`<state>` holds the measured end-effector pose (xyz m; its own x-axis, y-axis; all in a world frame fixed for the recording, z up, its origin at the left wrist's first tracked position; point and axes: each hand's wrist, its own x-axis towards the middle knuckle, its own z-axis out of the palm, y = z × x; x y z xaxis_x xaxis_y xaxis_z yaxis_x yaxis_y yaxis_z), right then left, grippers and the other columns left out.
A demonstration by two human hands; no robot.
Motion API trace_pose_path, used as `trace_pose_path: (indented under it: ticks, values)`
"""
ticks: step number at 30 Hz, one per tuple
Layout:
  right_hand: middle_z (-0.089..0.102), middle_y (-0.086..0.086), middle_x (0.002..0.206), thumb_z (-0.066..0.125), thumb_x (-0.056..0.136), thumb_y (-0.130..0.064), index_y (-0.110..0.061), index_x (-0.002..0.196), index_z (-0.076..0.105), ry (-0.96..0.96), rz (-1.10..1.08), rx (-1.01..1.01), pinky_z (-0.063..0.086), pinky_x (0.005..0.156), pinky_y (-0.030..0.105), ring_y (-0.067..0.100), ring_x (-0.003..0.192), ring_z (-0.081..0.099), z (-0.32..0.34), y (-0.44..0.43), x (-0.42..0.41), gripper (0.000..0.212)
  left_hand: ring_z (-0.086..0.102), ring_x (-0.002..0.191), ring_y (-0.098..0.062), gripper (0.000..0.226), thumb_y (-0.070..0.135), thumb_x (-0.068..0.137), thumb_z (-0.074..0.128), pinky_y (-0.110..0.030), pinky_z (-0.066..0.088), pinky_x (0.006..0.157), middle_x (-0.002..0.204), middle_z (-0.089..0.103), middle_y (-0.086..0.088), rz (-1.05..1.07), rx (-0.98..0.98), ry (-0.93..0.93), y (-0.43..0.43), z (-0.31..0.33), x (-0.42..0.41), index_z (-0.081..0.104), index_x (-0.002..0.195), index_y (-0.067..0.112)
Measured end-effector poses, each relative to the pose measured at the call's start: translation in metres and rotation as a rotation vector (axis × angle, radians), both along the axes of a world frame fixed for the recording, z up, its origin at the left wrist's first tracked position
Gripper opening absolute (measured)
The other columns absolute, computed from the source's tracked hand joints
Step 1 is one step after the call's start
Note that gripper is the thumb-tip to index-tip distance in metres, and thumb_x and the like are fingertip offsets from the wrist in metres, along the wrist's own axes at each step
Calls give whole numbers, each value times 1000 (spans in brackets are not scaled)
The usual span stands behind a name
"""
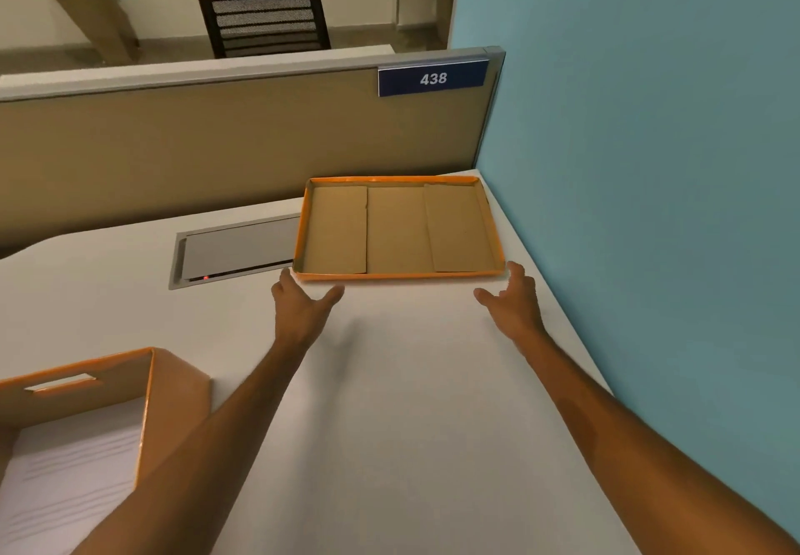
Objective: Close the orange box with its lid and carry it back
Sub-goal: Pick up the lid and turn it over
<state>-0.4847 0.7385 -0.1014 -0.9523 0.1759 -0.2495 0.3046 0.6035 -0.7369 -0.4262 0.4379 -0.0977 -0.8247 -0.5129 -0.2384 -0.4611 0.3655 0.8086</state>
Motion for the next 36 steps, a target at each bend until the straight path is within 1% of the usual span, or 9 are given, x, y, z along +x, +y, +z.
trace_pose_path:
  ticks: [7, 11, 13, 14, 16, 18, 22, 29, 36]
  values:
    - [39, 20, 146, 73, 84, -25, -10, 151, 27, -47, -113, 21, 43, 96, 42, 37, 128, 48, -19, -1, -62, 82, 51, 121, -35, 87, 36, 75, 81, -45, 49, 92, 139, 44, -17, 120, 86, -68, -19, -23, -55, 34, 142, 6]
    - [45, 18, 146, 72, 85, -26, -11, 151, 29, -83, -178, -108, 46, 103, 44, 35, 128, 50, -26, 1, -80, 80, 56, 110, -34, 68, 33, 78, 78, -41, 51, 84, 127, 54, -16, 184, 114, -72, -24, -29, -66, 47, 131, 5]
    - [49, 16, 142, 71, 86, -23, -9, 146, 38, -109, -252, -201, 48, 102, 48, 33, 122, 54, -27, 4, -86, 71, 59, 108, -36, 62, 30, 78, 78, -45, 53, 88, 123, 57, -17, 223, 164, -75, -26, -29, -69, 51, 127, 3]
    - [55, 16, 133, 70, 85, -20, -7, 138, 47, -114, -285, -241, 51, 97, 46, 31, 111, 58, -28, 5, -89, 59, 61, 107, -37, 57, 27, 78, 78, -47, 54, 89, 120, 58, -17, 231, 184, -72, -27, -27, -69, 54, 124, 3]
    - [61, 19, 102, 65, 83, -9, -5, 103, 62, -97, -327, -320, 50, 70, 38, 27, 78, 54, -25, 6, -92, 21, 63, 104, -37, 48, 22, 79, 78, -44, 57, 79, 114, 62, -15, 242, 240, -45, -29, -24, -70, 58, 118, 3]
    - [59, 15, 85, 62, 83, -2, -8, 91, 64, -83, -356, -413, 43, 57, 35, 23, 64, 48, -21, 8, -92, 10, 64, 102, -35, 53, 19, 80, 79, -37, 56, 74, 116, 61, -13, 266, 321, -7, -30, -17, -68, 55, 125, 6]
    - [68, 3, 88, 62, 90, -1, -14, 112, 65, -121, -380, -673, 52, 68, 35, 18, 74, 64, -14, 14, -81, 26, 62, 108, -37, 62, 11, 82, 76, -48, 53, 95, 129, 55, -14, 311, 499, 43, -29, -5, -63, 46, 136, 12]
    - [68, 17, 110, 61, 91, 5, -9, 117, 61, -107, -387, -915, 57, 69, 38, 32, 93, 70, -3, 22, -35, 29, 61, 112, -39, 73, -5, 86, 66, -58, 54, 91, 135, 45, -17, 282, 902, 211, -19, 24, -30, 32, 142, 26]
    - [67, 20, 119, 65, 89, 3, -4, 124, 59, -55, -353, -955, 59, 75, 41, 35, 101, 69, 9, 35, 22, 36, 58, 117, -40, 75, -7, 87, 62, -58, 52, 93, 141, 41, -17, 282, 921, 326, 0, 46, 15, 30, 143, 30]
